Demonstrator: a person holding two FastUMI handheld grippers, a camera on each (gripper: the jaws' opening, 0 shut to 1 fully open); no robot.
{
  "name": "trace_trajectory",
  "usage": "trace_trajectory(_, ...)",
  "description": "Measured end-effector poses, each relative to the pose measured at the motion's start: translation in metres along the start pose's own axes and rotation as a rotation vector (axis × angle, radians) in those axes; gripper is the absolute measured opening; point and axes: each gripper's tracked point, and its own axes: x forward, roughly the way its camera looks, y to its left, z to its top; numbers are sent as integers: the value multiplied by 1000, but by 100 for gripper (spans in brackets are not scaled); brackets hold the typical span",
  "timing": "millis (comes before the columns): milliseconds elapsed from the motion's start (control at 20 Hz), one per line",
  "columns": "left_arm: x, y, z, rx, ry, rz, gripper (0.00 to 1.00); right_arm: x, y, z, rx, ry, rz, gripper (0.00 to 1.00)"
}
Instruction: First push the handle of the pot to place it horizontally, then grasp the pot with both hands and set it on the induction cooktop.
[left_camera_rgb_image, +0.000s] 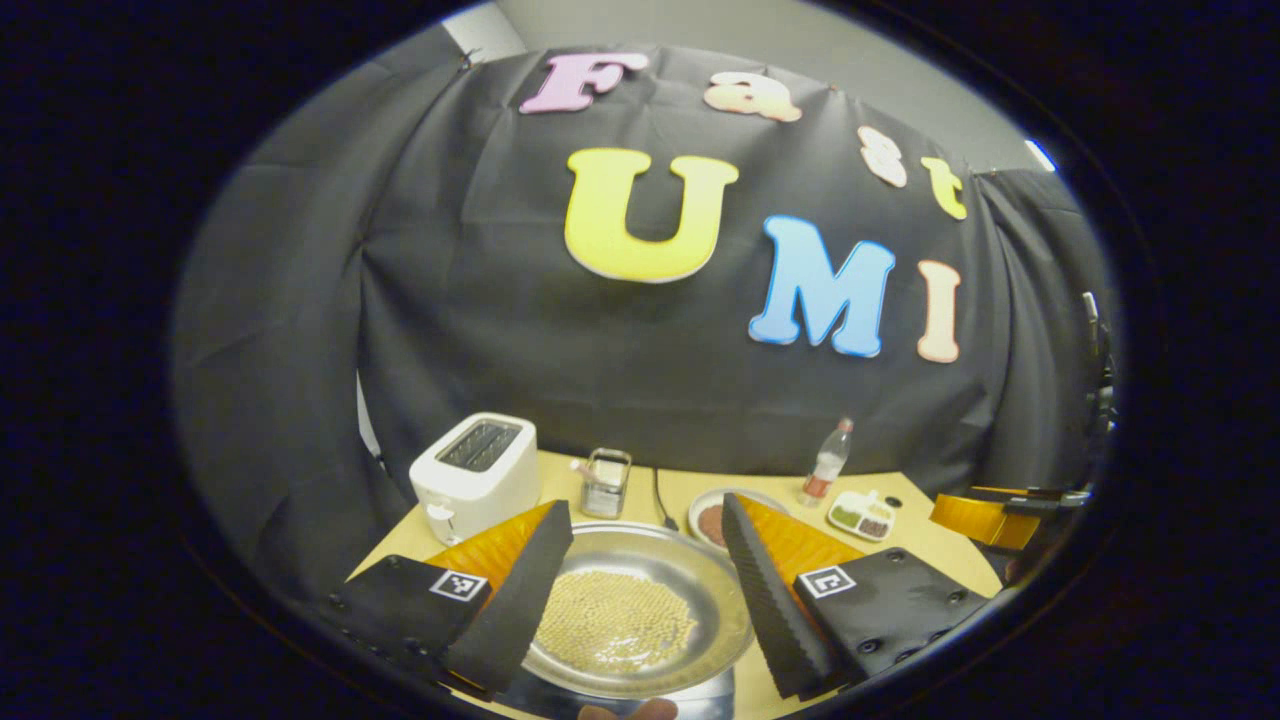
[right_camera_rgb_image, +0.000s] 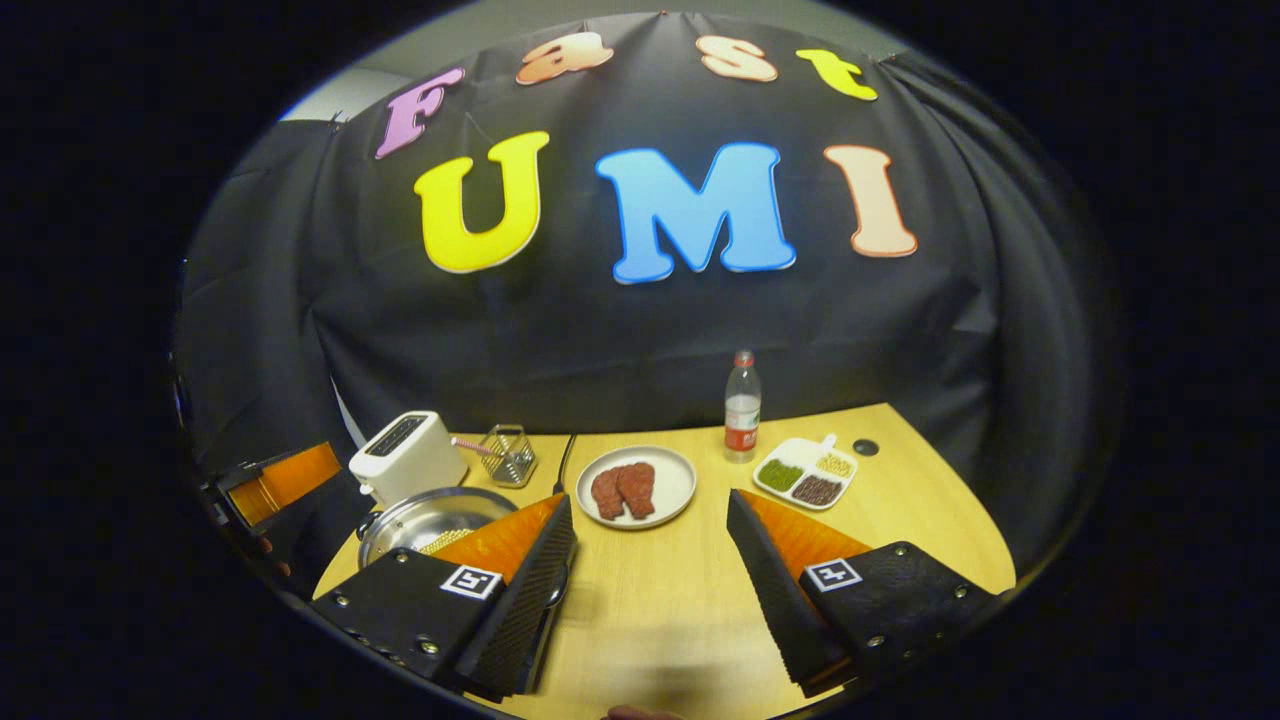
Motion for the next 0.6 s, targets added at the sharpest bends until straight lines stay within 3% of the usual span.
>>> trace_trajectory(350, -56, -115, 53, -7, -172, -37, 99, -69, -78, 70, 20, -191, -26, 95)
trace_trajectory(600, -92, -161, 64, 20, -215, -30, 99, -104, -117, 91, 23, -257, -13, 95)
